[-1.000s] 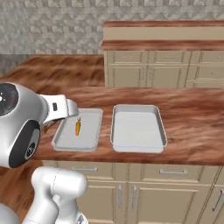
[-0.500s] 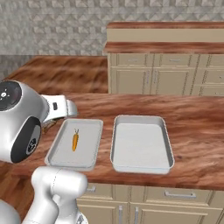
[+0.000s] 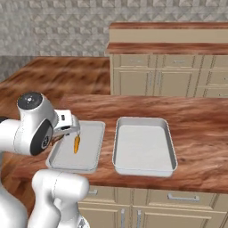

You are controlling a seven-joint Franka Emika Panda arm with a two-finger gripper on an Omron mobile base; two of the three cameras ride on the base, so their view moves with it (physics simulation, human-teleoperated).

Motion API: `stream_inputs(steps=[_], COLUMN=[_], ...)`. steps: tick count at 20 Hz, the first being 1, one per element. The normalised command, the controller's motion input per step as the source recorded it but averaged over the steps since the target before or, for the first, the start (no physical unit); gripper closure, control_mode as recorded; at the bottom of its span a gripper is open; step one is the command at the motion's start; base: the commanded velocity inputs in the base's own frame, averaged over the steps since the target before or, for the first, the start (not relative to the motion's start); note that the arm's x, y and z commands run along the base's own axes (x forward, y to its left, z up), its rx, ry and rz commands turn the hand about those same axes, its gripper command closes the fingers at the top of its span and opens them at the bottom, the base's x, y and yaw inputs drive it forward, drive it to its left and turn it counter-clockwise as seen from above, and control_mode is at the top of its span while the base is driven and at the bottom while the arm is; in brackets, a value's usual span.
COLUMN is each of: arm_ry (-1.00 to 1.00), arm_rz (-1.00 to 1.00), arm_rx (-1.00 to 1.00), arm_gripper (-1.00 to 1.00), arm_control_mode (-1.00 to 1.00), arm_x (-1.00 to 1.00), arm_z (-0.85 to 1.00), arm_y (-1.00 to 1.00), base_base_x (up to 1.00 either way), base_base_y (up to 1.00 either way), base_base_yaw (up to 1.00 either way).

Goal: Place one carrot and one chicken drumstick in each tupperware on the nearby counter, to pack two identical lunches.

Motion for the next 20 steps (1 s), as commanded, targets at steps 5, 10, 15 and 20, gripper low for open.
stream_inputs(steps=[5,10,15,20], arm_ry=[0.21,0.14,0.00,0.00], arm_rz=[0.10,0.11,0.02,0.00], arm_rx=[0.00,0.00,0.00,-0.01], arm_gripper=[1.00,1.00,1.00,1.00], arm_control_mode=[-1.00,-1.00,-1.00,-1.00], arm_x=[0.57,0.60,0.51,0.47], arm_z=[-0.58,-0.46,-0.39,-0.46], arm_y=[0.00,0.00,0.00,0.00], base_base_x=[0.00,0.00,0.00,0.00], base_base_y=[0.00,0.00,0.00,0.00], base_base_yaw=[0.00,0.00,0.00,0.00])
